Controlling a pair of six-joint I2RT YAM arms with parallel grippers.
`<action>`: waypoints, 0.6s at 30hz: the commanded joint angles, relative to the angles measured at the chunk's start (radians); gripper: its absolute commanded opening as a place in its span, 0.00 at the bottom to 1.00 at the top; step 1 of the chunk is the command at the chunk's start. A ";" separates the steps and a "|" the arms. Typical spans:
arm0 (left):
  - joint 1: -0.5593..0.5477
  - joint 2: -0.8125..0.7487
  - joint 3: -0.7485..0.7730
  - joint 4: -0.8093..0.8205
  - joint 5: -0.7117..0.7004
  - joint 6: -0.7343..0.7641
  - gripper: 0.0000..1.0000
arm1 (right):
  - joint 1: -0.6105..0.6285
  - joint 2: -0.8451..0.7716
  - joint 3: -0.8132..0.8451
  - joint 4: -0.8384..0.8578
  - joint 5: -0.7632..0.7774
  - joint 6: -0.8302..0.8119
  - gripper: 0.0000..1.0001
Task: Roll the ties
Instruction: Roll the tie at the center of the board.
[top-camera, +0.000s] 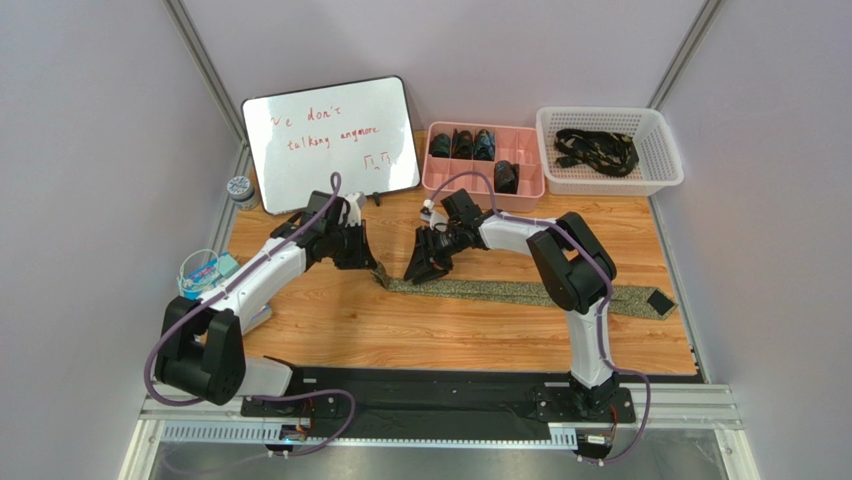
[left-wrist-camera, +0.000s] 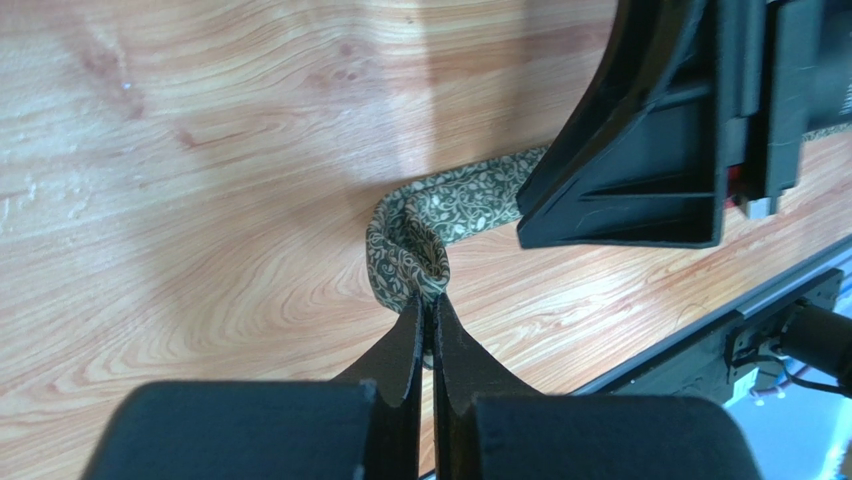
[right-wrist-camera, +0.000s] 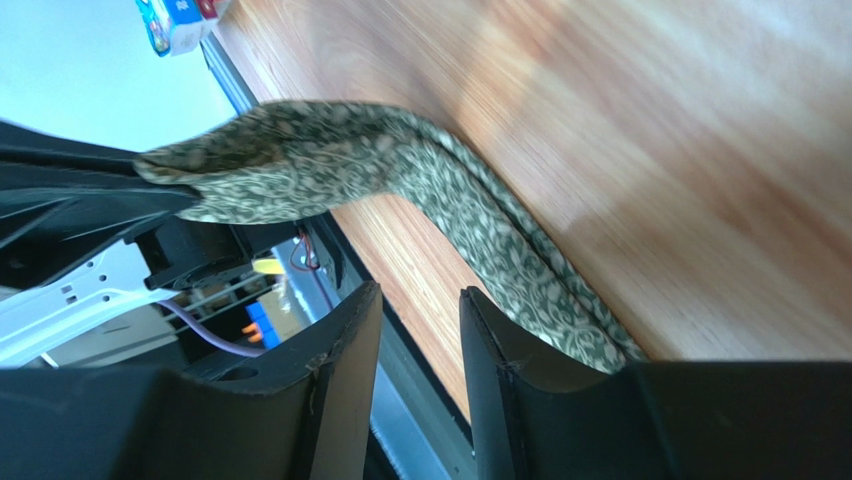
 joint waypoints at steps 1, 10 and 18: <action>-0.048 0.039 0.060 -0.024 -0.070 -0.010 0.00 | -0.013 -0.069 -0.035 0.042 -0.081 0.061 0.41; -0.115 0.153 0.076 0.044 -0.049 -0.050 0.00 | -0.038 -0.082 -0.066 0.105 -0.116 0.133 0.45; -0.114 0.221 0.062 0.148 0.057 -0.122 0.14 | -0.038 -0.062 -0.070 0.152 -0.104 0.172 0.47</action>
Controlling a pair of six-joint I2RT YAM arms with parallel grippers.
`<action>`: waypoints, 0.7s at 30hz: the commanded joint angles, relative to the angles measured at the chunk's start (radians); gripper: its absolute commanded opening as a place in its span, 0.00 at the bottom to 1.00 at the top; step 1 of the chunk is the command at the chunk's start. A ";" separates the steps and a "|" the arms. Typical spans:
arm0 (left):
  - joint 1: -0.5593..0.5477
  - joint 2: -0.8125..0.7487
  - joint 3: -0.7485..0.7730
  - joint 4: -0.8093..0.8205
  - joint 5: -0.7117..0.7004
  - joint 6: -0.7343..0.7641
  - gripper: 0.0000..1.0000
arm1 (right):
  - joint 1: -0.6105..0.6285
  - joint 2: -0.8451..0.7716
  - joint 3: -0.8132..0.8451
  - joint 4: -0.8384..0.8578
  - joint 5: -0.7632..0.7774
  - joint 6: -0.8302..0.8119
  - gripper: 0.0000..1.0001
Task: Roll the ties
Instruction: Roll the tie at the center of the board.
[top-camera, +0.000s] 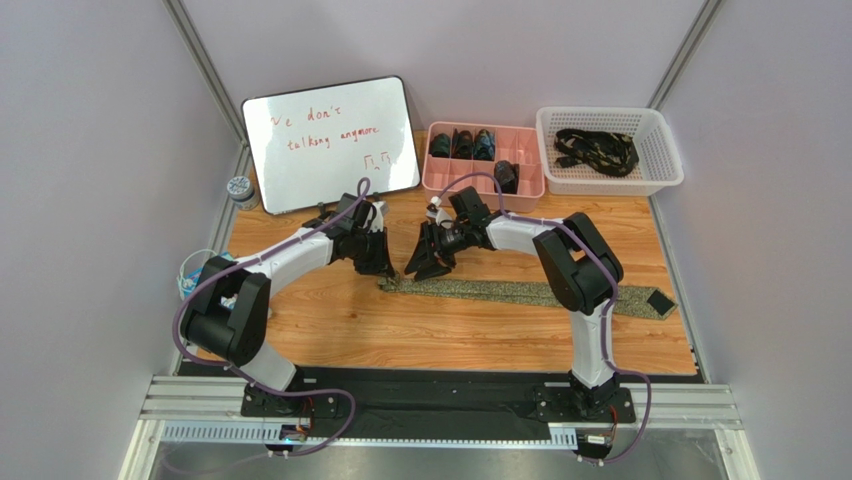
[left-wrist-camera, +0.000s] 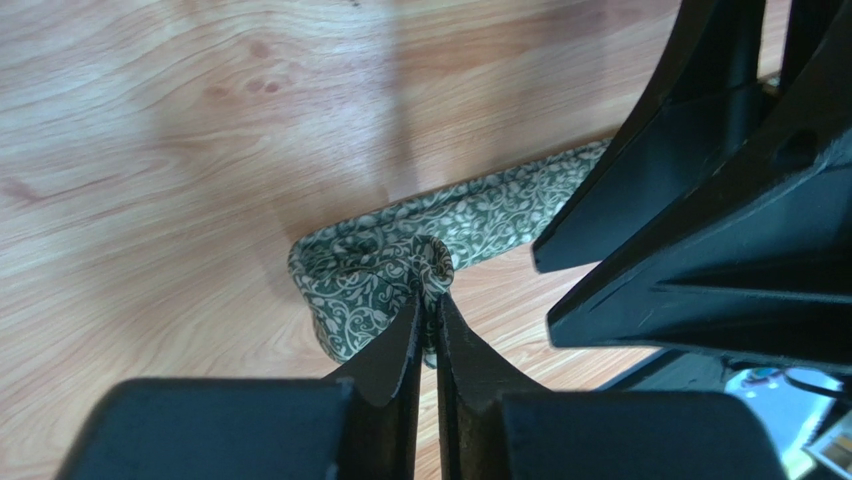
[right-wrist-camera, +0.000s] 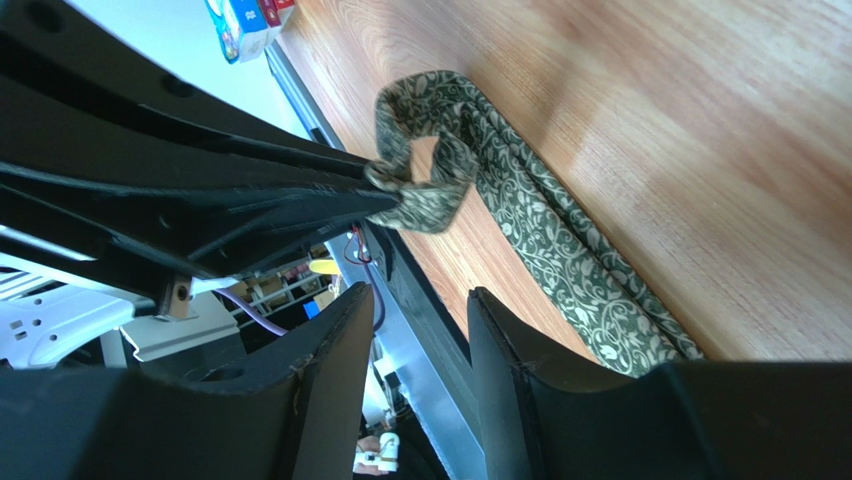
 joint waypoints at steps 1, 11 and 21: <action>-0.003 0.015 0.016 0.082 0.075 -0.064 0.16 | -0.002 -0.029 -0.009 0.069 -0.017 0.051 0.47; 0.003 0.022 -0.031 0.162 0.158 -0.136 0.37 | 0.000 -0.016 -0.031 0.084 -0.006 0.056 0.51; 0.040 0.028 -0.085 0.197 0.170 -0.187 0.11 | -0.005 -0.018 -0.055 0.066 0.013 0.037 0.53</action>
